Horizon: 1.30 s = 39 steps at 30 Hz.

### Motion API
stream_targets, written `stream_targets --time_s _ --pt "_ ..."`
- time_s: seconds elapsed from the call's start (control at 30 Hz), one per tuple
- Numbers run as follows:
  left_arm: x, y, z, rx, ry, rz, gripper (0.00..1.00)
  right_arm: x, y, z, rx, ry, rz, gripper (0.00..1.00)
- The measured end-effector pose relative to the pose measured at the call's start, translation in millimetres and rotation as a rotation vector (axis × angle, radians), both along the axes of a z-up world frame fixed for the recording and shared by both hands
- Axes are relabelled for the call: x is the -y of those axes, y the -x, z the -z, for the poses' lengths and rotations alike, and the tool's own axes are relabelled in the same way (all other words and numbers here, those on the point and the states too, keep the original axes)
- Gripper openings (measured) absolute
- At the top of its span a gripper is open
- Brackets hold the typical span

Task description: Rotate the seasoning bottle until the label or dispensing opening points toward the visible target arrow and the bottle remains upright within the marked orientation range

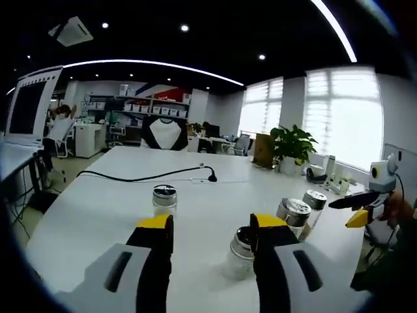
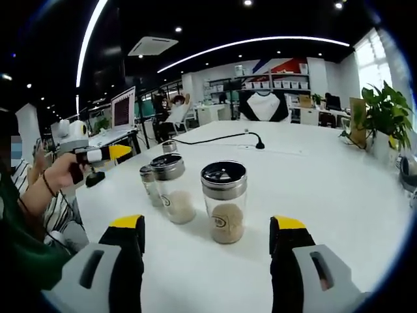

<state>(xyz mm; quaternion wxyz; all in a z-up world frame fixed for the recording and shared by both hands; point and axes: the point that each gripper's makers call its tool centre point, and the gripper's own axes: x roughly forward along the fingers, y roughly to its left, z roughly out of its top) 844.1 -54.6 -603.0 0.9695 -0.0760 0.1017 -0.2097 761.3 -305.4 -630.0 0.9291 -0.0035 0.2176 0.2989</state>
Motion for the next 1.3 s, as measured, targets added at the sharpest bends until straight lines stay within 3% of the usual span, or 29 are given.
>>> stream_targets --time_s 0.57,0.93,1.3 --pt "-14 -66.5 38.5 -0.042 -0.048 -0.05 0.5 3 -2 -2.0 0.001 -0.003 0.011 0.81" --pt "-16 -99.9 54.4 -0.061 -0.114 -0.047 0.49 1 -4 -5.1 0.014 0.005 -0.001 0.82" --pt "-14 -119.3 67.0 -0.1 -0.118 -0.038 0.49 1 -4 -6.2 0.015 0.006 -0.004 0.83"
